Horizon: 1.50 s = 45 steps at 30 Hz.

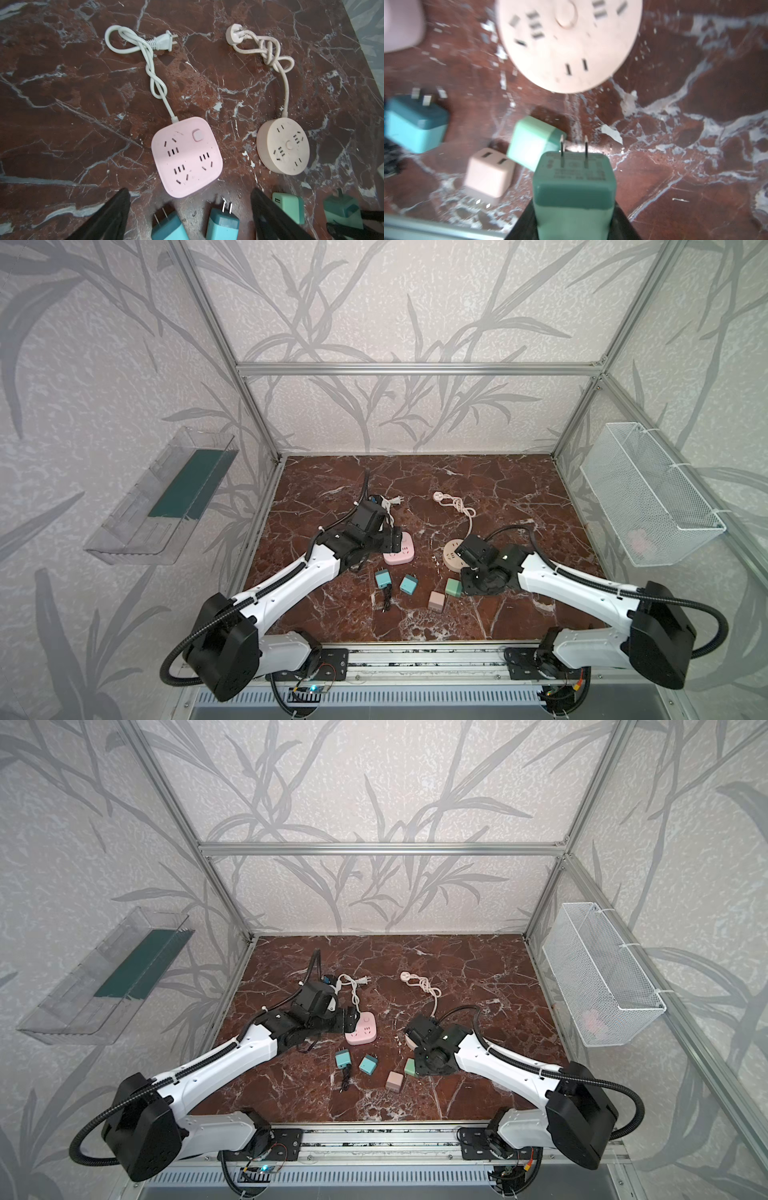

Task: Insert the plug
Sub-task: 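Lift the adapter with right gripper toward left gripper while left gripper approaches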

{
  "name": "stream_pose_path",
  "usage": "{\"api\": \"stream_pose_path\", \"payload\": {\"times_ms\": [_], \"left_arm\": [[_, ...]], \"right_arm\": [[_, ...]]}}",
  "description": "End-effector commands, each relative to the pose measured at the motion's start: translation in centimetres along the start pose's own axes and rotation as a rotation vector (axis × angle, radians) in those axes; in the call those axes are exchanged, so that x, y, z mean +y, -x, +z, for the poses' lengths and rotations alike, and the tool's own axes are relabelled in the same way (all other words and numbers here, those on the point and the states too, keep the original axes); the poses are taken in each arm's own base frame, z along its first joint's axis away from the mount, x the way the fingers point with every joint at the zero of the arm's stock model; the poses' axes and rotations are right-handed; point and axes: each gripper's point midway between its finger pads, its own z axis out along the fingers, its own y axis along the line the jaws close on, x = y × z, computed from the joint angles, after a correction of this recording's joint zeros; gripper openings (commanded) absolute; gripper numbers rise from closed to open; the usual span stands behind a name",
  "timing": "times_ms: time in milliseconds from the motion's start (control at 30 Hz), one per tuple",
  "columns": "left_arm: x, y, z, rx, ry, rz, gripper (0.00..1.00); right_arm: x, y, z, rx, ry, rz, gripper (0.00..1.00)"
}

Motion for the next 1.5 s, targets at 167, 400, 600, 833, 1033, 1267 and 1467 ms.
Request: {"api": "stream_pose_path", "payload": {"times_ms": [167, 400, 600, 833, 1033, 1267, 1467], "left_arm": [[-5.6, -2.8, -3.9, 0.131, -0.343, -0.057, 0.87], [-8.0, -4.5, -5.5, 0.209, -0.522, -0.122, 0.88], [-9.3, -4.8, -5.5, 0.208, -0.631, -0.234, 0.88], [-10.1, -4.4, -5.1, 0.188, -0.669, -0.286, 0.87], [-10.5, -4.1, -5.1, 0.177, -0.682, -0.296, 0.87], [-11.4, -4.1, -4.7, 0.198, -0.695, -0.296, 0.85], [-12.4, -4.4, -4.3, 0.215, -0.705, -0.280, 0.83]], "right_arm": [[5.0, 1.6, -4.9, -0.074, 0.249, -0.364, 0.00], [7.0, 2.6, -6.5, -0.130, 0.330, -0.451, 0.00], [8.3, 3.0, -8.1, -0.204, 0.412, -0.478, 0.00], [9.1, 3.0, -8.2, -0.206, 0.424, -0.499, 0.00], [9.4, 2.7, -7.9, -0.199, 0.416, -0.521, 0.00], [10.2, 2.5, -8.2, -0.205, 0.455, -0.517, 0.00], [10.3, 2.4, -7.9, -0.195, 0.442, -0.525, 0.00]]}}
